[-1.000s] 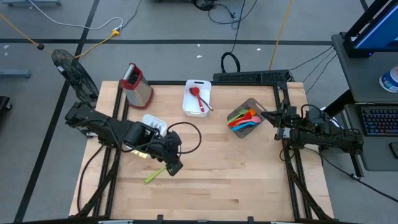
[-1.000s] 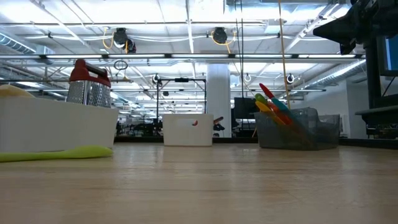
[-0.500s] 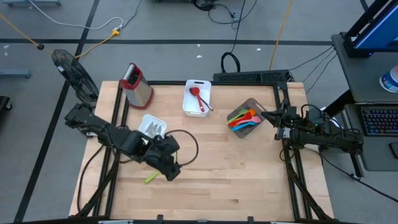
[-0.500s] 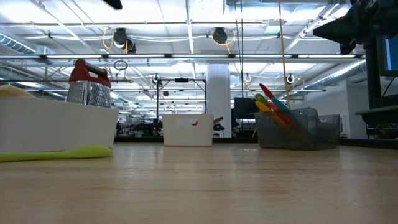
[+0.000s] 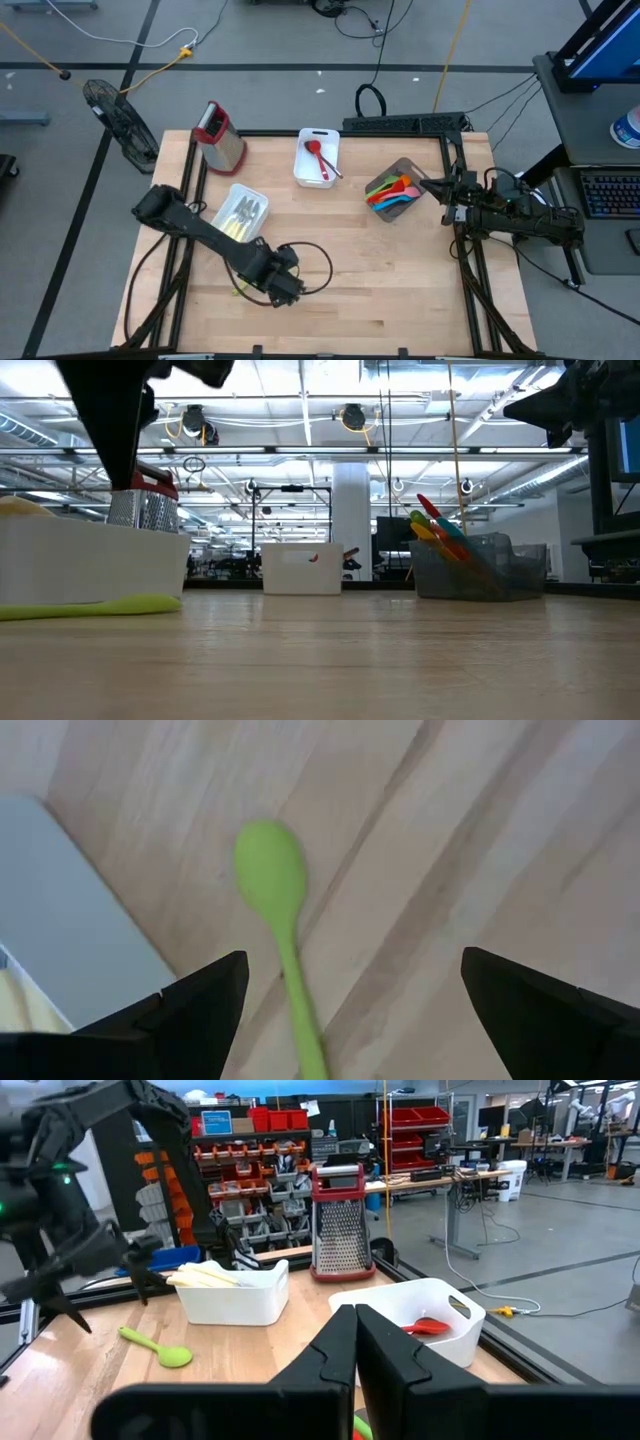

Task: Pick & Place Kitchen Items
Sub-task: Put the green serving spoon into the top white bin

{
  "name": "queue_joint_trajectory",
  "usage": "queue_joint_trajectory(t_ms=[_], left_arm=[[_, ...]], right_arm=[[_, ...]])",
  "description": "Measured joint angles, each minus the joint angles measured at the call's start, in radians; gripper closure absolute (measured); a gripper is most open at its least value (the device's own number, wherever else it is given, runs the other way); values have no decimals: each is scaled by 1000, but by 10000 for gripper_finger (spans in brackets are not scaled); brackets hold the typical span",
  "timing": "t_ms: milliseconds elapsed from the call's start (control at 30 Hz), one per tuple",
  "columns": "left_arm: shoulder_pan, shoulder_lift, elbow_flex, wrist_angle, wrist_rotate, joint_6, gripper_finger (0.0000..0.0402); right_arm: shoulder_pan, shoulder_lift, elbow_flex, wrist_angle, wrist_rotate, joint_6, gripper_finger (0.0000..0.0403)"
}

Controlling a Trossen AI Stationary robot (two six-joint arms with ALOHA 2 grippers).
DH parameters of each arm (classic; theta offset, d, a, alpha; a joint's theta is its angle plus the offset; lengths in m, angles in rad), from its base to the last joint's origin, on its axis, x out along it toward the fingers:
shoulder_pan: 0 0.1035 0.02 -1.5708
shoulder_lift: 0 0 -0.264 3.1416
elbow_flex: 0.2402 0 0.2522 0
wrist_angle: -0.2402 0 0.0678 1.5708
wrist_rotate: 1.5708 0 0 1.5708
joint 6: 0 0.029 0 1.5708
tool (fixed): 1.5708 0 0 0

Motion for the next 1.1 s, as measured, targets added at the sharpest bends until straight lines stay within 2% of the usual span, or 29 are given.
queue_joint_trajectory(t_ms=[400, 567, 833, 1100], left_arm=[[-9, 79, -2, 21, 8, 93, 29], [-21, 79, -57, 32, 0, 45, 30], [-28, 78, -164, 134, 48, -29, 30], [-27, 78, -190, 133, 44, -88, 30]], right_arm=[[0, 0, 0, 0, 0, 1, 399], [0, 0, 0, 0, 0, 1, 399], [0, 0, 0, 0, 0, 1, 399], [0, 0, 0, 0, 0, 1, 399]])
